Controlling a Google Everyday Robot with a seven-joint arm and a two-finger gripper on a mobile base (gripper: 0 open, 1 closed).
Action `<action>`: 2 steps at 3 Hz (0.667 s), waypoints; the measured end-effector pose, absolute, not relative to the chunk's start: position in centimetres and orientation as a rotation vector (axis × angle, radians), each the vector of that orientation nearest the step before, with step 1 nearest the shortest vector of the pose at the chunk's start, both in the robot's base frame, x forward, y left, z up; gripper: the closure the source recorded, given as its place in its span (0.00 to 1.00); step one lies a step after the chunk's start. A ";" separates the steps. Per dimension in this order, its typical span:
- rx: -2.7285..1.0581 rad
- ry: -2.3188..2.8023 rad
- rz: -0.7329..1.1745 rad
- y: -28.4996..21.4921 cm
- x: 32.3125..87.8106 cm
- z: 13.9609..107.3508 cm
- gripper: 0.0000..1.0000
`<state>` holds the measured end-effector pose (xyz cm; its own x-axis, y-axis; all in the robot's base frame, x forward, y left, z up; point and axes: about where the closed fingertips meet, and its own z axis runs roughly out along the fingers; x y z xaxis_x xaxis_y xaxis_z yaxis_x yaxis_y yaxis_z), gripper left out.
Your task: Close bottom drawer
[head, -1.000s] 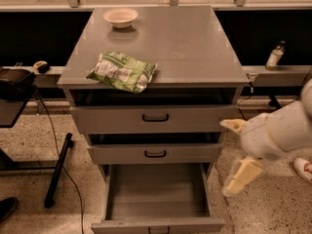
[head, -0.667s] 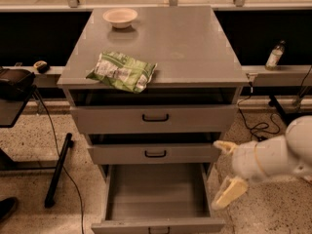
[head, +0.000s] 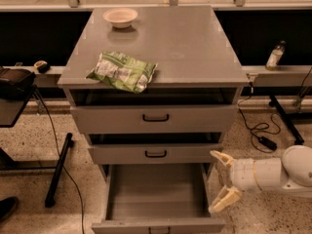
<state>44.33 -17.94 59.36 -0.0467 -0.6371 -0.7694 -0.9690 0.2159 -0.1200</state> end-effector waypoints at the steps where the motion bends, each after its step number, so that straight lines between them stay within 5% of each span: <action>1: -1.550 1.673 0.514 -18.7 46.1 60.8 0.00; 2: -1.568 1.695 0.453 -20.6 46.5 55.8 0.00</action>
Offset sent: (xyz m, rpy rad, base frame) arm 0.0222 -0.0526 -0.1747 -0.0690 -0.0865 0.0107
